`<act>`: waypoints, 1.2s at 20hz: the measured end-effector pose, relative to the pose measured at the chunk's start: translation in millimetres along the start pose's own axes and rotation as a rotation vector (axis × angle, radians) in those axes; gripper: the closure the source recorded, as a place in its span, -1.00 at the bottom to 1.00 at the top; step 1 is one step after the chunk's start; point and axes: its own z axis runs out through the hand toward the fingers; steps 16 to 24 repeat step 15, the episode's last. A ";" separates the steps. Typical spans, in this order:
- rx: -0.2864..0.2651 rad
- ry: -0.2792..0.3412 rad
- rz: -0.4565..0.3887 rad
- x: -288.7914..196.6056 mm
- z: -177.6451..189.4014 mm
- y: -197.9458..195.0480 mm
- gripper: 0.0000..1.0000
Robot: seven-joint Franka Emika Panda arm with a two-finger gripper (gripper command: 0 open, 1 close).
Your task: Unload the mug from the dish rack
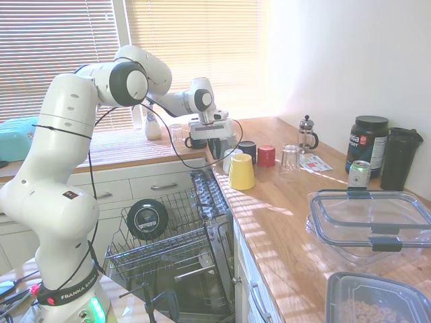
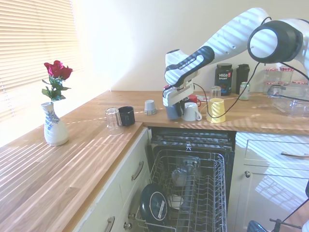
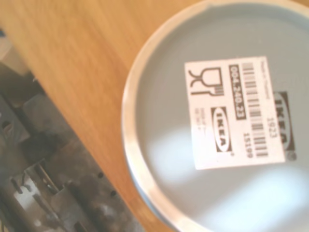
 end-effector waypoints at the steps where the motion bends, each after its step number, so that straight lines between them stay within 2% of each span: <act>1: -0.001 -0.002 0.001 1.0 -0.5 -0.6 -1.00; 11: 0.000 -0.005 -0.005 4.0 5.3 -19.6 -1.00; 15: 0.023 0.021 0.017 4.1 -22.1 -16.8 -1.00; 24: 0.023 0.021 0.017 4.1 -22.1 -16.8 -1.00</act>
